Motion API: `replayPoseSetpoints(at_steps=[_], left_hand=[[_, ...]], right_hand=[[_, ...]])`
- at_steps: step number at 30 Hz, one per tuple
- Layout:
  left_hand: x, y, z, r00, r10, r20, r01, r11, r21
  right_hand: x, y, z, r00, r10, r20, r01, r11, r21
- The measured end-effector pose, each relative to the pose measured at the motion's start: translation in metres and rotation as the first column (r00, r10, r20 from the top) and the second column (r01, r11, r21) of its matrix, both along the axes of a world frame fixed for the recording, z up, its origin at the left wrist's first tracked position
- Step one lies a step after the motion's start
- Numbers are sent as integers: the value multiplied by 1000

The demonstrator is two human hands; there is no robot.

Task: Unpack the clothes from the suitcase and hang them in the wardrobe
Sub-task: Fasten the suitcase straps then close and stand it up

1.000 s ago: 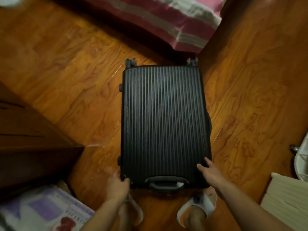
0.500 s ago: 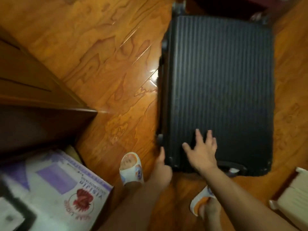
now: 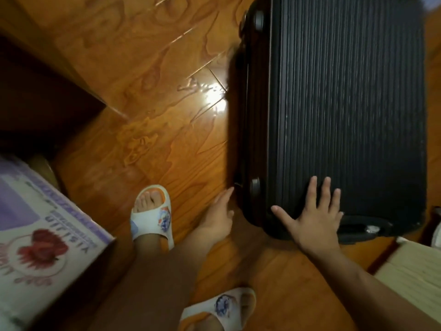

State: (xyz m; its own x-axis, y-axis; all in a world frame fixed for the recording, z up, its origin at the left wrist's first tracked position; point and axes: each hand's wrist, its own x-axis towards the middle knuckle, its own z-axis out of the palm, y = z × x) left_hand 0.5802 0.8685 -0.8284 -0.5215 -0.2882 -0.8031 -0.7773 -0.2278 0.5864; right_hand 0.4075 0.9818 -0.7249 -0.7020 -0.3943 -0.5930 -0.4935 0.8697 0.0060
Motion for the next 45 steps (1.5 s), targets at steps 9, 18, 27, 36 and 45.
replayPoseSetpoints(at_steps=[9, 18, 27, 36, 45], left_hand=[[-46, 5, -73, 996, -71, -49, 44, 906, -420], [-15, 0, -42, 909, -412, 67, 343, 646, -682], [-7, 75, -19, 782, -591, 196, 527, 460, -714], [25, 61, -20, 836, -542, 88, 465, 613, -639], [31, 63, -10, 899, -432, 68, 369, 666, -649]], right_hand=[[5, 19, -23, 994, -7, -105, -6, 993, -115], [2, 15, -15, 998, -42, -47, 33, 983, -183], [3, 45, 1, 998, -53, -29, 46, 979, -201], [63, 94, -4, 574, -808, 136, 764, 469, -443], [46, 73, 12, -290, -507, 812, 901, -430, 53]])
